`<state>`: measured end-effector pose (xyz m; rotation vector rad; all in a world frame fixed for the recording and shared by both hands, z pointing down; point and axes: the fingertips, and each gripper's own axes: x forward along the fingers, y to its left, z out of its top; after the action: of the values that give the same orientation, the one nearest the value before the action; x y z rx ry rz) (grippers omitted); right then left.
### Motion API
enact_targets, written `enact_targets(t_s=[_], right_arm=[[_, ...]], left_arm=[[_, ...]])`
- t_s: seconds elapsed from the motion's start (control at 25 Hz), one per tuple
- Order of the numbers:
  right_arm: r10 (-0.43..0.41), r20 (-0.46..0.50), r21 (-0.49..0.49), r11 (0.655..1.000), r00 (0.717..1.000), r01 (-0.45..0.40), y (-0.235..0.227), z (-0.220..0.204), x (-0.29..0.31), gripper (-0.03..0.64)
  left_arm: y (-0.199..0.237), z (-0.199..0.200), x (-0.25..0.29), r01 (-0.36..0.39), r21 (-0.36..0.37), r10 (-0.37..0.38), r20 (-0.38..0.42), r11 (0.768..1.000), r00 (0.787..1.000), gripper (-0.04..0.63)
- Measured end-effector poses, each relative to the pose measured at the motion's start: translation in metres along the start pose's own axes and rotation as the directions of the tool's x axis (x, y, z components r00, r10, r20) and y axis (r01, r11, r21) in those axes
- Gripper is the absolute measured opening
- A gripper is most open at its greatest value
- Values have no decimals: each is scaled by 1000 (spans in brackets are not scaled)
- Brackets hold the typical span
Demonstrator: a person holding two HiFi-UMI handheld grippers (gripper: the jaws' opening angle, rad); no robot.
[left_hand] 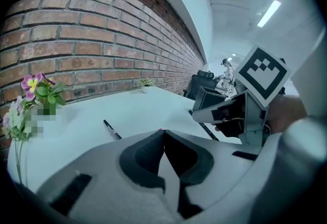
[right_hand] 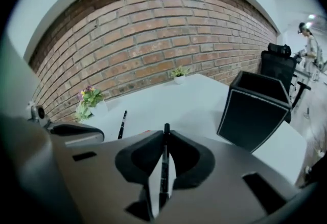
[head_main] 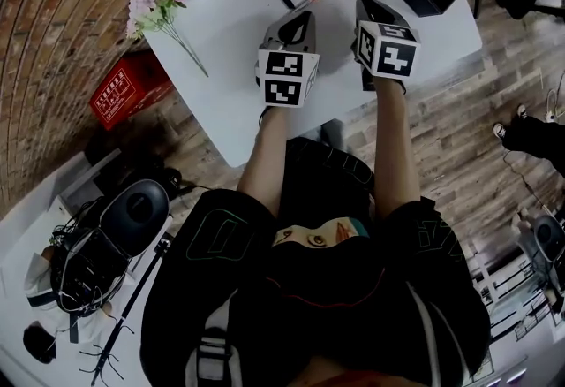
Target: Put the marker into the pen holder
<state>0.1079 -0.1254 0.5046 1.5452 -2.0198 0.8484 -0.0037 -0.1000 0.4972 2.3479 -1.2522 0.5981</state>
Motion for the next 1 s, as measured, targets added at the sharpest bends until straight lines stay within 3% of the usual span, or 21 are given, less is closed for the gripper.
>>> enact_targets(t_s=[0.4, 0.72, 1.0], right_arm=[[-3, 241, 55, 998, 971, -10, -38, 38, -59, 44], [-49, 350, 81, 996, 935, 22, -73, 70, -94, 44], [-86, 431, 98, 994, 898, 48, -106, 108, -111, 44]], left_arm=[[-42, 29, 11, 75, 9, -75, 60, 997, 995, 2], [-70, 52, 19, 131, 27, -133, 98, 991, 986, 2], [-71, 58, 23, 136, 19, -137, 105, 991, 985, 2]])
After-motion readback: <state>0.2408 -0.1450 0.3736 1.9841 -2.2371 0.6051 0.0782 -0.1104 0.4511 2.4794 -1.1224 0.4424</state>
